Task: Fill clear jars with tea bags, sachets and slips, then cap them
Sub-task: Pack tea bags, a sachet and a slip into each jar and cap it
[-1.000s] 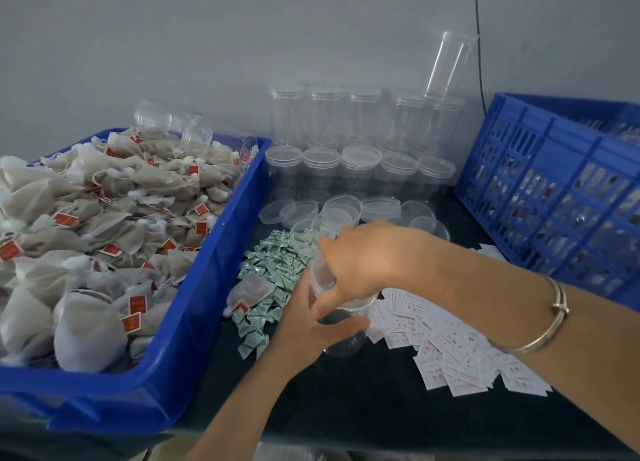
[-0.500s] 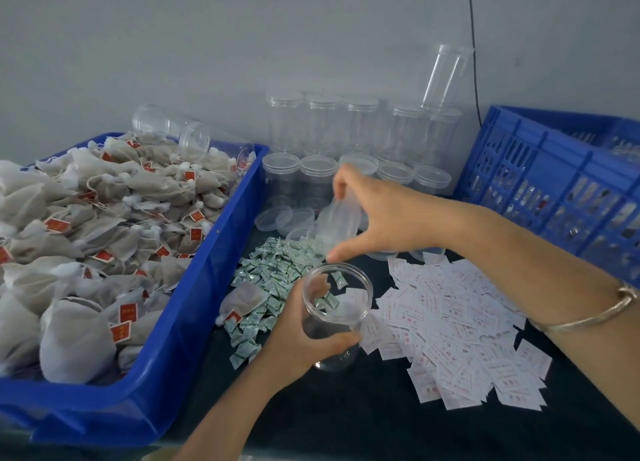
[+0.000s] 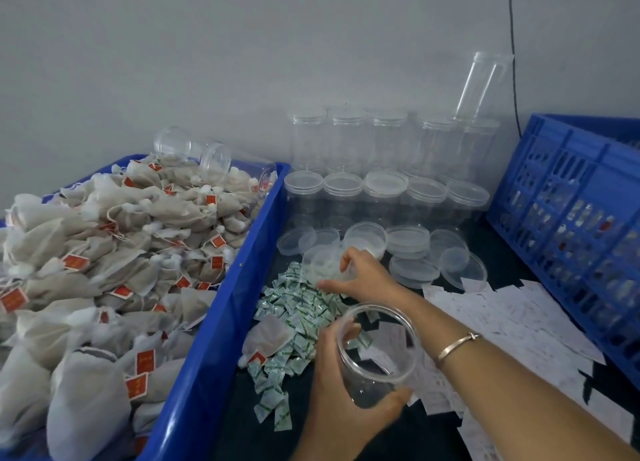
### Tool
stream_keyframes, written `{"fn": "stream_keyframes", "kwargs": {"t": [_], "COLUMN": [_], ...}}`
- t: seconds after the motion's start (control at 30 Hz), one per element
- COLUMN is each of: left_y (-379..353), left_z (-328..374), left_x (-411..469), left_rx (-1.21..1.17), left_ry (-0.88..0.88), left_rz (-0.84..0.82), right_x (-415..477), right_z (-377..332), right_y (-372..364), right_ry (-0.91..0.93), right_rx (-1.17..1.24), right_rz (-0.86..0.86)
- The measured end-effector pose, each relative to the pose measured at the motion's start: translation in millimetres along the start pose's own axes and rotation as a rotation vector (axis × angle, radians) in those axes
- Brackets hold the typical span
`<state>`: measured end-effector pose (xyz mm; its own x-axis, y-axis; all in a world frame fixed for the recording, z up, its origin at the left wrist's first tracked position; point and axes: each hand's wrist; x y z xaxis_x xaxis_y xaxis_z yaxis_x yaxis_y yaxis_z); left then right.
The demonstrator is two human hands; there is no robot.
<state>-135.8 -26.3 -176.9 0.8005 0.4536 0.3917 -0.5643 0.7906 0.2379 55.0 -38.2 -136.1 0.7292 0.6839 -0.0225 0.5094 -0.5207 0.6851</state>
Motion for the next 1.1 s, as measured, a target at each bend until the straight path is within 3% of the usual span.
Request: {"fn": "stream_keyframes", "kwargs": {"t": [0.13, 0.37, 0.53, 0.73, 0.83, 0.9, 1.0, 1.1], "left_y": [-5, -6, 0, 3, 5, 12, 32, 72], "left_z": [-7, -13, -5, 4, 8, 11, 20, 47], "left_x": [7, 2, 1, 0, -2, -4, -4, 7], "left_rx": [-0.018, 0.026, 0.015, -0.017, -0.04, -0.053, 0.2, 0.468], "left_ry": [-0.002, -0.028, -0.029, -0.038, 0.012, 0.108, 0.255, 0.21], "left_rz": [-0.063, -0.027, -0.04, -0.042, -0.081, -0.216, -0.479, -0.566], "right_x": [18, 39, 30, -46, -105, -127, -144, -160], "right_z": [-7, -7, -7, -5, 6, 12, 14, 8], "right_y": [-7, -2, 9, 24, 15, 4, -13, -25], "right_ry": [0.035, 0.048, 0.042, 0.156, 0.026, -0.04, -0.131, 0.053], "right_rx": [-0.207, -0.437, -0.422, 0.115, 0.497, 0.629, 0.906, 0.94], "right_rz": [0.064, 0.1, 0.085, 0.275, 0.264, 0.291, 0.316, 0.358]}}
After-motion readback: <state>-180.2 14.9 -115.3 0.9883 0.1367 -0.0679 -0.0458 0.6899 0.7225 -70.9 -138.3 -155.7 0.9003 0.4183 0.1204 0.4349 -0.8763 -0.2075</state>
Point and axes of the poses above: each hand's wrist, its own x-axis towards the middle knuckle, its own y-axis out of the back of the hand, z = x × y, and after that the axes turned 8 degrees about x, right-handed
